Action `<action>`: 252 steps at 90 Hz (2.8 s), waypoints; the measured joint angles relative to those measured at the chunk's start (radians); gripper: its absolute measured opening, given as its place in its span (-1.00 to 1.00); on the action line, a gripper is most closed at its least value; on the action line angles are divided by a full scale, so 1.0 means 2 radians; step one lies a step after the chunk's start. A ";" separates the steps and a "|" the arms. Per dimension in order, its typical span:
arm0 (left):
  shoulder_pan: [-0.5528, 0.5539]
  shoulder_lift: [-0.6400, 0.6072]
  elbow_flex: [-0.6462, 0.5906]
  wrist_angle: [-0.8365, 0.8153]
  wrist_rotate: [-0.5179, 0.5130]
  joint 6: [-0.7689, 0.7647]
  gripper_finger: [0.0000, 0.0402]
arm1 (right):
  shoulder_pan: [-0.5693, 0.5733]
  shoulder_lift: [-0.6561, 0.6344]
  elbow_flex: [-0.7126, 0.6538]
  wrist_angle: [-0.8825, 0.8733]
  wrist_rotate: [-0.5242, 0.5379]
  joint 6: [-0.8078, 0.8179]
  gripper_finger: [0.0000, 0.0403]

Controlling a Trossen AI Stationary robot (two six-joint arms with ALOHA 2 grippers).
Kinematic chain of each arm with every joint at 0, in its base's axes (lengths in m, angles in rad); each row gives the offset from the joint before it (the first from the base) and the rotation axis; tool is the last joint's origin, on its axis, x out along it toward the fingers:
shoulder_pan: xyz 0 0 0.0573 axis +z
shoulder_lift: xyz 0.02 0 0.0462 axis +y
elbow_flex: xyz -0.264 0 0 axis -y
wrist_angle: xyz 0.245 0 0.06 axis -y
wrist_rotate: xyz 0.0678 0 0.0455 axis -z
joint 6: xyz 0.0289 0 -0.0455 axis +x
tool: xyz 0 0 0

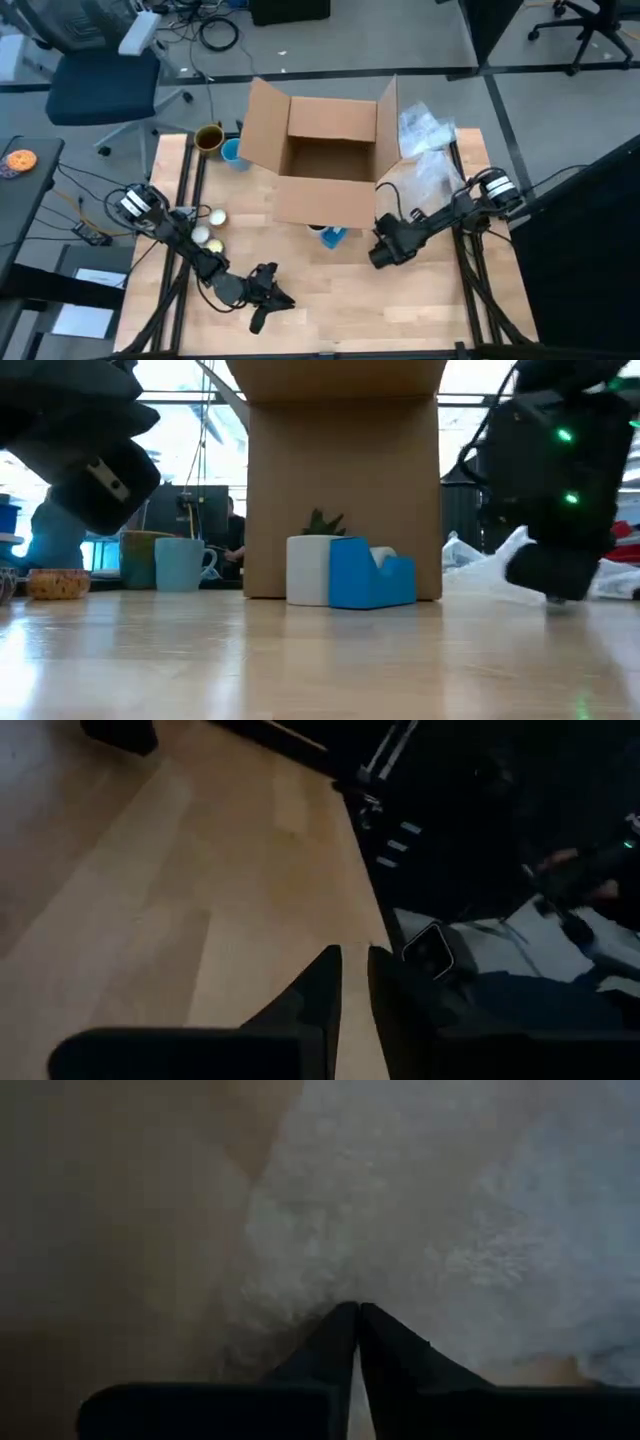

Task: Wrap mug
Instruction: Prepare the bubble wrap on the table

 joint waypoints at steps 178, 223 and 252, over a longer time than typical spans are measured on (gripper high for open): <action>0.095 0.255 0.279 -0.141 -0.062 0.105 -0.35 | 0.209 -0.111 0.213 -0.008 0.067 -0.054 -1.00; 0.070 0.147 0.552 -0.718 -0.077 0.202 -1.00 | 0.224 -0.143 0.213 -0.012 0.130 -0.129 -1.00; 0.061 0.075 0.798 -1.067 -0.080 0.225 -1.00 | 0.211 -0.179 0.213 -0.010 0.149 -0.200 -0.94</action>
